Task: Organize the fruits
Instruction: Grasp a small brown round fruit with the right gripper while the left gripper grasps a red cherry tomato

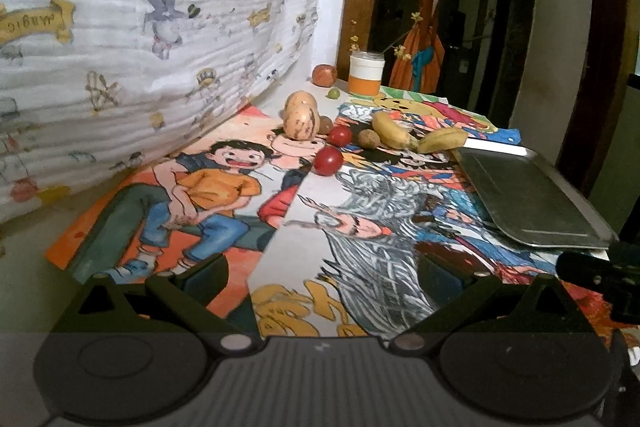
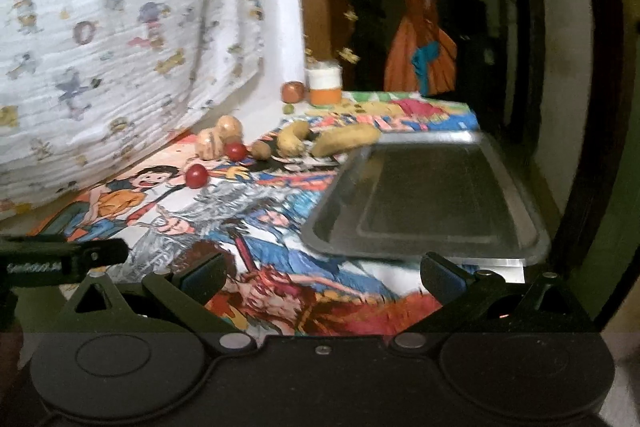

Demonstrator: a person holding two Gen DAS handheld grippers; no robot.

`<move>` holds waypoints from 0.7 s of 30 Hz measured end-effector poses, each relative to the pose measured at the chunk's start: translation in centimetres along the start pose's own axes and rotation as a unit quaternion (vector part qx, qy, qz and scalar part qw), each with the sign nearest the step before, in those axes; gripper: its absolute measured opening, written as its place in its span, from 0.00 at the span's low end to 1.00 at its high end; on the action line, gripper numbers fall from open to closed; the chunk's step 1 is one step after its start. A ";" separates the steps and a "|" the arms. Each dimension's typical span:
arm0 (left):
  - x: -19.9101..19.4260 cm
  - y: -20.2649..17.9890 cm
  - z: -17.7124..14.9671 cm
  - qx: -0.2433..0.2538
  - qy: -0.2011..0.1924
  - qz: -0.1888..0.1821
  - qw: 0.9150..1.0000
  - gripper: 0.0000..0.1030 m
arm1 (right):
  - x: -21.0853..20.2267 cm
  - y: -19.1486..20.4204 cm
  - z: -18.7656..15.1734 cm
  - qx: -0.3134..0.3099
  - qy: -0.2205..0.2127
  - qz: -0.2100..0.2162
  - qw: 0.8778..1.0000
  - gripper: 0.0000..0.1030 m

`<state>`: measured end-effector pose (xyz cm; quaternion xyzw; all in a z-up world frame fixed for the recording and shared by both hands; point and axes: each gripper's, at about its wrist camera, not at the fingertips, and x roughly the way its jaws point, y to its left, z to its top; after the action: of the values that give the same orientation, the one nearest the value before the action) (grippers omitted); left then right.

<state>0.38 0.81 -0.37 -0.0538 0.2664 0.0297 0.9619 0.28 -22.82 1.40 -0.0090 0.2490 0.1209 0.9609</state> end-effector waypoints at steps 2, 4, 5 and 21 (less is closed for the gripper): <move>-0.1 0.2 0.5 0.004 -0.003 0.009 1.000 1.00 | -0.1 0.0 0.1 -0.005 -0.005 0.007 1.000 1.00; -0.1 0.5 1.1 0.004 -0.006 0.020 1.000 1.00 | -0.2 0.0 0.6 -0.028 -0.013 0.013 0.999 1.00; -0.1 0.7 1.5 0.003 -0.008 0.023 1.000 1.00 | -0.2 0.0 0.8 -0.042 -0.015 0.015 0.999 1.00; 3.1 2.6 7.2 0.016 -0.021 0.001 1.000 1.00 | 1.6 -0.3 12.6 -0.210 -0.046 0.093 0.972 1.00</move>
<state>6.45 4.33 3.93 -0.0375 0.2467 0.0274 0.9680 7.75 -21.80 11.62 -0.1820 0.1733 0.2598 0.9324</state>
